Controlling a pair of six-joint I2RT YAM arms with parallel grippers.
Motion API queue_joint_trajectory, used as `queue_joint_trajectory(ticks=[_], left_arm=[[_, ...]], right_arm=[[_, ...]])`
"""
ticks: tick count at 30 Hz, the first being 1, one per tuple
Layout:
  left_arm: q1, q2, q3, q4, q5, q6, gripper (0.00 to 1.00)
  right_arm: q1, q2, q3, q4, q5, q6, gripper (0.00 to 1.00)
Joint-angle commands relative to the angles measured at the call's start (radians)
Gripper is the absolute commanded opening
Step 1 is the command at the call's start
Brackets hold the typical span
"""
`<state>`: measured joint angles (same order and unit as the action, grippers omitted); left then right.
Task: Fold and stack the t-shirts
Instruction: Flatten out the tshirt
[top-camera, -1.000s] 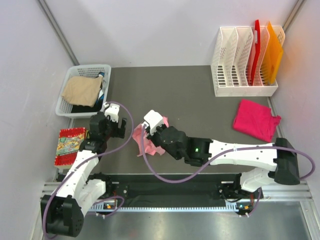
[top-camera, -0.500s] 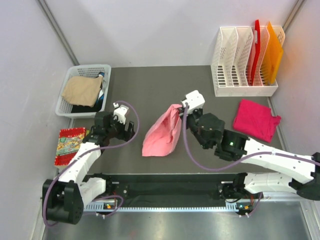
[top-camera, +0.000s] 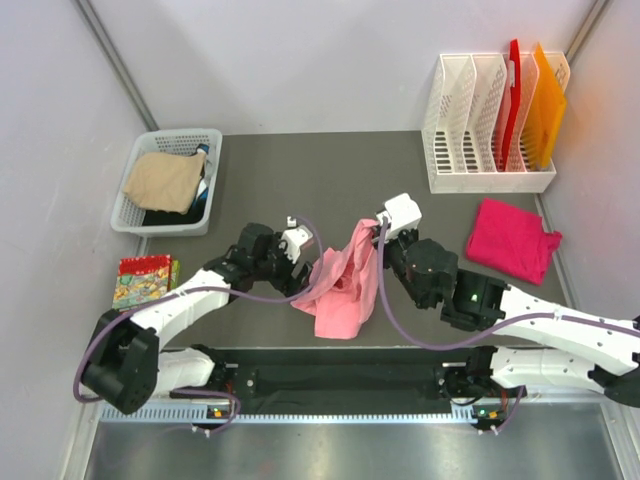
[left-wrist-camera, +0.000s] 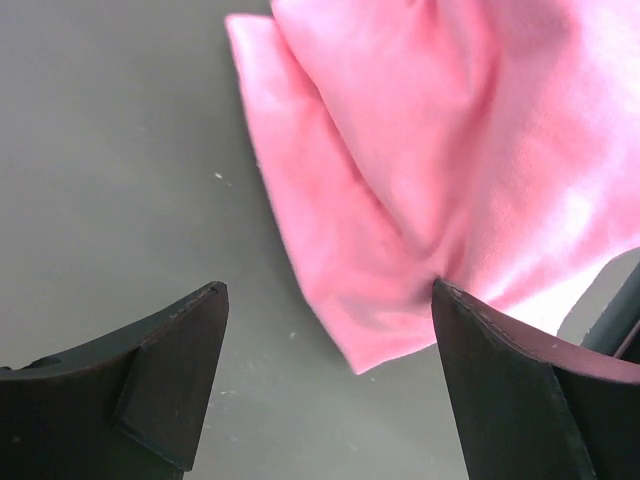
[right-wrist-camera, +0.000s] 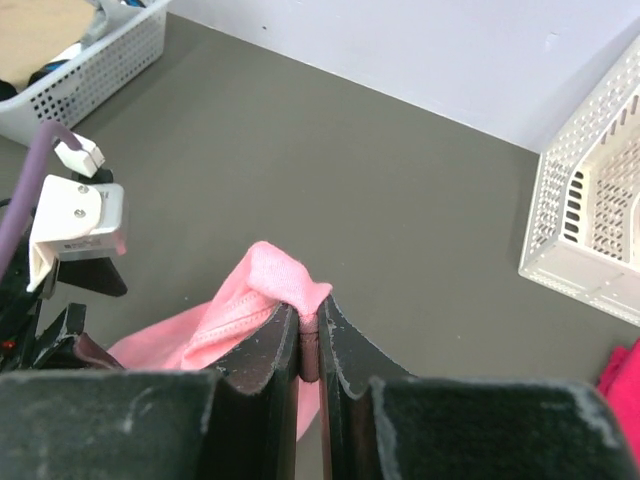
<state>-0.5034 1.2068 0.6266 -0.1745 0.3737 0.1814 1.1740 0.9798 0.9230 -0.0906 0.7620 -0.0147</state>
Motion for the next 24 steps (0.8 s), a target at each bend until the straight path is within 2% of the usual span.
queue_joint_trajectory(ticks=[1, 6, 9, 10, 14, 16, 24], left_arm=[[-0.023, 0.025, 0.018, 0.044, 0.013, 0.015, 0.87], [-0.03, -0.021, -0.001, -0.031, 0.037, 0.073, 0.83], [-0.03, -0.091, -0.027, -0.075, 0.051, 0.138, 0.71], [-0.03, -0.108, -0.031, -0.089, 0.054, 0.148, 0.64], [-0.032, -0.154, -0.054, -0.106, 0.079, 0.199, 0.57], [-0.038, -0.125, -0.053, -0.114, 0.074, 0.223, 0.56], [-0.046, 0.017, -0.065, -0.164, 0.113, 0.389, 0.44]], right_arm=[[-0.004, -0.058, 0.007, 0.019, 0.046, 0.009, 0.01], [-0.005, -0.056, 0.01, 0.009, 0.065, 0.001, 0.01], [-0.016, -0.049, 0.013, 0.009, 0.065, -0.001, 0.01], [-0.02, -0.044, 0.019, 0.005, 0.066, -0.001, 0.01], [-0.03, -0.038, 0.02, 0.009, 0.062, -0.002, 0.02], [-0.037, -0.033, 0.025, 0.014, 0.056, -0.004, 0.02], [-0.077, -0.021, 0.056, -0.006, 0.039, -0.016, 0.02]])
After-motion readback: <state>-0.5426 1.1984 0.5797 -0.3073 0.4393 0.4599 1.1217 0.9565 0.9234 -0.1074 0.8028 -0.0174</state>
